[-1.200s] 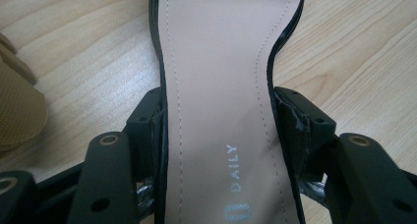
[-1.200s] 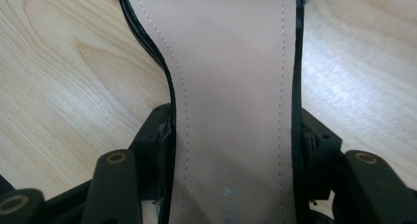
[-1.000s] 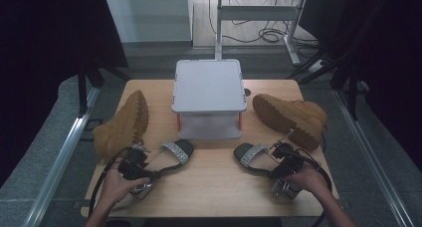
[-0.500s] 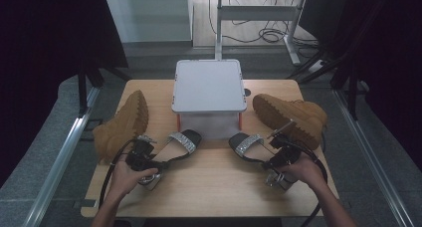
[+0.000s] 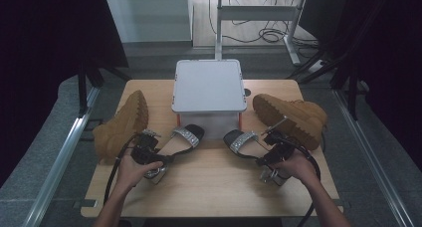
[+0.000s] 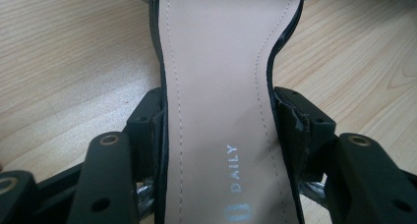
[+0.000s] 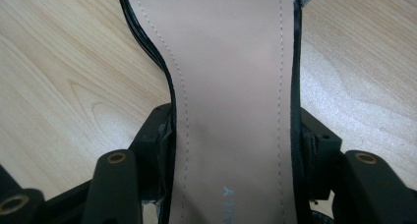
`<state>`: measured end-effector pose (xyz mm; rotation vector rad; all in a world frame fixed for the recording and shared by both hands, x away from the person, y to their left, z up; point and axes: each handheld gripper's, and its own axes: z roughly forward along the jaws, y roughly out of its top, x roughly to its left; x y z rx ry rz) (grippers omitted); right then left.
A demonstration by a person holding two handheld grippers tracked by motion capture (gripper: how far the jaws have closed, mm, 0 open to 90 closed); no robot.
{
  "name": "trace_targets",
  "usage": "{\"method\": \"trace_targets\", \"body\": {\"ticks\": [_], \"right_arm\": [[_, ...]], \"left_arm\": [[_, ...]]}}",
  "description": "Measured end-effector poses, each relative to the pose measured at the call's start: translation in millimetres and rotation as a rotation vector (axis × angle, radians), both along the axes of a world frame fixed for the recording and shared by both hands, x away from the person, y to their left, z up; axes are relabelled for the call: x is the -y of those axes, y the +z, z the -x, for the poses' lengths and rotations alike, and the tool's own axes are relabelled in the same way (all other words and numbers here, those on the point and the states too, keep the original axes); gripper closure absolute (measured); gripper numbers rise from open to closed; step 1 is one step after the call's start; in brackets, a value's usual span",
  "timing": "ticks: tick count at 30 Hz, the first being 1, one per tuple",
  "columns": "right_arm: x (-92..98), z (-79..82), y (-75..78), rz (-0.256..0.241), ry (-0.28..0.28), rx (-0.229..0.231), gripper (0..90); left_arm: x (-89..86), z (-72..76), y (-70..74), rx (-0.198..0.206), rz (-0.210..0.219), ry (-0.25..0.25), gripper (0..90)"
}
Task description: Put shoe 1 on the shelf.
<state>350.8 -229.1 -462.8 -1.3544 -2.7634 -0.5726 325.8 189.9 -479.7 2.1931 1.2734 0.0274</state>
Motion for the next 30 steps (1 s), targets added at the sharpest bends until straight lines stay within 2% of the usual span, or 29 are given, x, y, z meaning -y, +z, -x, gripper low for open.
{"method": "trace_targets", "body": {"ticks": [10,30], "right_arm": [[-3.7,-0.4,-3.2,-0.019,-0.026,0.024,42.8],[-14.8,0.3,-15.7,-0.096,-0.160,0.090,42.8]], "left_arm": [[-0.6,-3.7,1.1,0.001,-0.006,0.024,42.3],[10.9,-7.4,-0.5,0.019,0.002,0.097,42.3]]}}
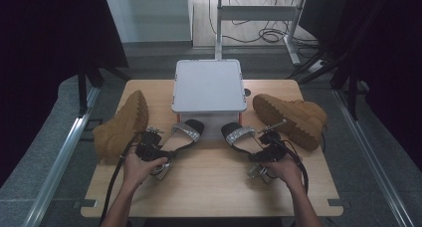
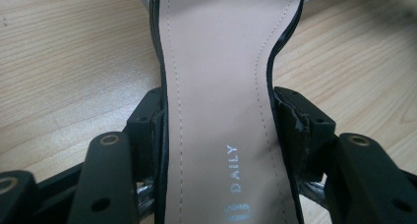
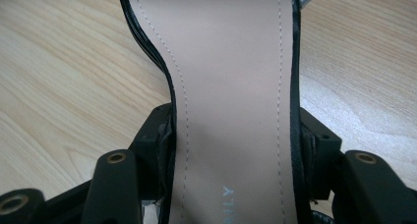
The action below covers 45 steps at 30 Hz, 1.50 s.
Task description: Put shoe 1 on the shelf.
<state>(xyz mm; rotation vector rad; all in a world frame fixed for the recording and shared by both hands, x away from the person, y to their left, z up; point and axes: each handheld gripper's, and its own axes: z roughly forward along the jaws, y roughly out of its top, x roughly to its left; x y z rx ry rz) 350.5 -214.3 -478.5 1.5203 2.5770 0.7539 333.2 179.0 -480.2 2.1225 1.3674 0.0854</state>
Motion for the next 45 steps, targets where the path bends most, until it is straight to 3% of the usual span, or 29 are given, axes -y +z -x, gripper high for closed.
{"method": "trace_targets", "body": {"ticks": [8,23,32,38,43,45], "right_arm": [[-10.7,-1.9,0.3,0.017,-0.062,0.005,42.9],[-52.3,-15.9,4.2,0.023,-0.186,0.014,42.8],[-75.4,-25.6,-6.7,0.048,-0.208,-0.001,42.8],[-82.6,-31.3,-12.2,0.068,-0.222,-0.007,42.7],[-85.8,-34.8,-19.5,0.112,-0.234,-0.012,42.6],[-85.8,-35.3,-20.2,0.112,-0.238,-0.010,42.5]], "left_arm": [[5.1,-2.5,1.6,0.002,0.019,0.040,42.3],[20.9,-19.2,-3.8,-0.005,0.030,0.117,42.3],[32.6,-28.0,-11.7,-0.025,0.016,0.143,42.4],[36.3,-33.1,-17.8,-0.046,0.021,0.169,42.3],[39.5,-36.3,-25.0,-0.068,0.003,0.168,42.3],[40.8,-36.5,-25.2,-0.057,0.007,0.176,42.3]]}}
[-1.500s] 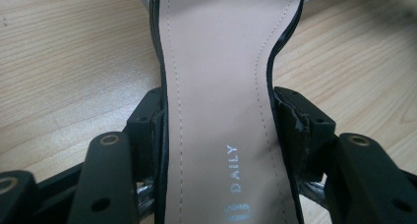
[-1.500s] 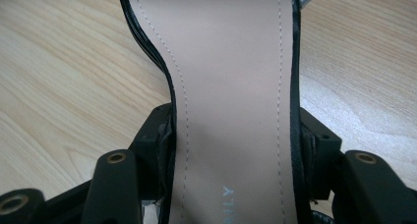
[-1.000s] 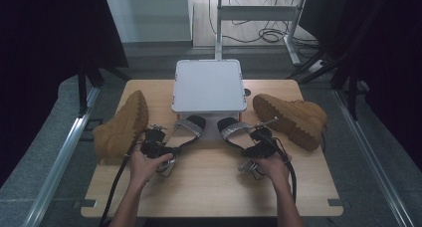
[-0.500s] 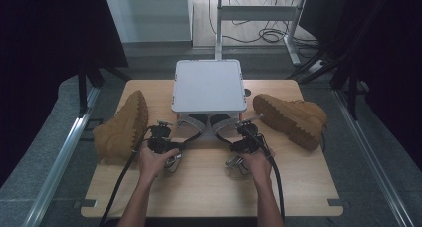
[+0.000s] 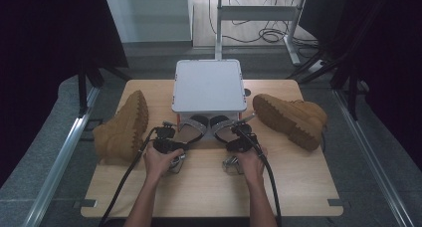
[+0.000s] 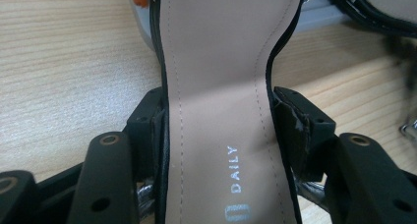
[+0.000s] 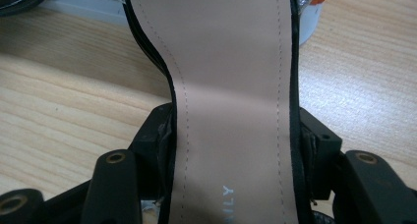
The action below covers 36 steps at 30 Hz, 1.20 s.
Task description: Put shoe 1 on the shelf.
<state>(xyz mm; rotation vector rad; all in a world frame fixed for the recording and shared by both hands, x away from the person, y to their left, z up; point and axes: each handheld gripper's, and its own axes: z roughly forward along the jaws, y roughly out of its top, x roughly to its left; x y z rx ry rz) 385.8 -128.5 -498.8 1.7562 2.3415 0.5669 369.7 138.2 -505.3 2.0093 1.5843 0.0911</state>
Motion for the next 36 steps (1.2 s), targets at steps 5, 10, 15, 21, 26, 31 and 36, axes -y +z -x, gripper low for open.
{"method": "trace_targets", "body": {"ticks": [5,10,15,21,26,31,36], "right_arm": [[2.0,-0.9,-1.2,-0.017,0.005,-0.007,41.5],[4.8,3.8,-0.6,-0.080,0.010,0.020,28.8],[9.3,14.2,8.4,-0.106,0.012,0.106,23.7],[21.2,34.1,26.4,-0.204,0.048,0.210,21.7],[39.6,53.6,45.2,-0.273,0.074,0.315,21.7],[63.7,71.4,55.4,-0.341,0.105,0.367,21.4],[78.0,86.0,47.9,-0.344,0.135,0.363,20.9]], "left_arm": [[-0.3,-1.7,0.1,-0.010,0.039,0.015,40.6],[-1.8,0.3,4.1,0.028,0.046,0.030,22.9],[-6.7,8.8,14.6,0.082,0.059,0.009,19.0],[-15.5,25.4,31.8,0.155,0.072,-0.016,18.1],[-33.1,45.8,45.8,0.208,0.092,-0.035,17.9],[-51.7,64.5,48.8,0.230,0.138,-0.060,18.0],[-65.9,84.4,46.1,0.241,0.165,-0.069,17.0]]}}
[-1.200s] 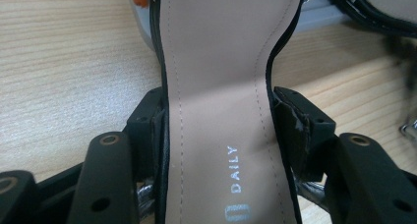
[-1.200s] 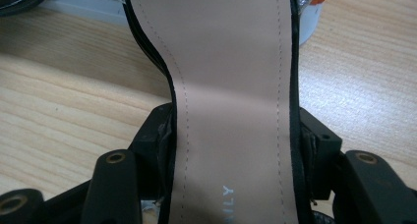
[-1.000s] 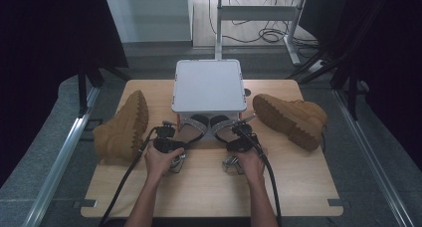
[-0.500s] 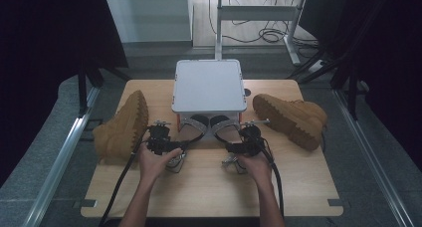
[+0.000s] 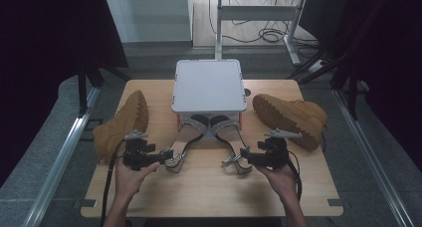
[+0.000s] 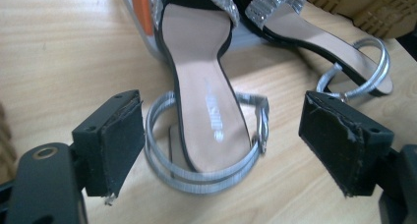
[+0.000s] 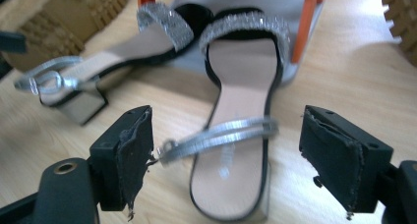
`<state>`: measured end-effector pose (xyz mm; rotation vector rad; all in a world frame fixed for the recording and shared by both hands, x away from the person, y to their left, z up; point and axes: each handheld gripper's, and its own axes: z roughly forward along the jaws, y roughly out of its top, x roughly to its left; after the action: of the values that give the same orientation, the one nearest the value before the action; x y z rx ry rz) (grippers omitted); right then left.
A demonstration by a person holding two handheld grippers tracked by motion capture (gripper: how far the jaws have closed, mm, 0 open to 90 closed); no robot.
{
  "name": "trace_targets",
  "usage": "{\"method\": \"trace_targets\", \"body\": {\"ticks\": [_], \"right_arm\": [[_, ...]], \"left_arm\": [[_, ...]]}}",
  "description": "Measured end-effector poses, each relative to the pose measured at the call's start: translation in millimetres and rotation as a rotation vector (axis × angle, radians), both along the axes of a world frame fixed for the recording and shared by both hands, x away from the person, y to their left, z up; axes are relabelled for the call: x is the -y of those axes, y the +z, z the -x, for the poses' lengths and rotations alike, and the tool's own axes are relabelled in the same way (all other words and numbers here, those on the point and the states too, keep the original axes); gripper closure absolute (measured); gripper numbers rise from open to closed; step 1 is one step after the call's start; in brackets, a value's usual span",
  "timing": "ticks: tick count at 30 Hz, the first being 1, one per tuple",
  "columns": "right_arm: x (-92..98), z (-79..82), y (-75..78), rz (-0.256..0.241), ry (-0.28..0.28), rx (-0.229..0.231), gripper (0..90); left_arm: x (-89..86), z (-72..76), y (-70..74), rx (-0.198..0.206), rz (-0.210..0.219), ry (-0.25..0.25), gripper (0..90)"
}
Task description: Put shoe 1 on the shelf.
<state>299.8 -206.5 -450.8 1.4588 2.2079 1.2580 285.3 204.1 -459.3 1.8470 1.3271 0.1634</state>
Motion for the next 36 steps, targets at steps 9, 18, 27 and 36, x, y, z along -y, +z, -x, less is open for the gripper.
{"method": "trace_targets", "body": {"ticks": [9,18,27,36], "right_arm": [[9.1,15.0,-28.6,0.031,0.014,-0.035,19.8],[10.7,18.8,-45.1,0.045,0.021,-0.037,18.9],[-0.3,18.7,-67.8,0.066,0.031,-0.037,17.7],[-15.0,13.6,-81.5,0.132,0.009,-0.009,17.6]], "left_arm": [[-0.7,20.5,-20.5,-0.009,-0.028,-0.051,15.5],[5.9,21.8,-37.0,-0.012,-0.064,-0.047,16.4],[17.2,15.8,-59.3,-0.039,-0.100,-0.039,16.5],[26.6,4.5,-72.3,-0.025,-0.115,0.017,19.9]]}}
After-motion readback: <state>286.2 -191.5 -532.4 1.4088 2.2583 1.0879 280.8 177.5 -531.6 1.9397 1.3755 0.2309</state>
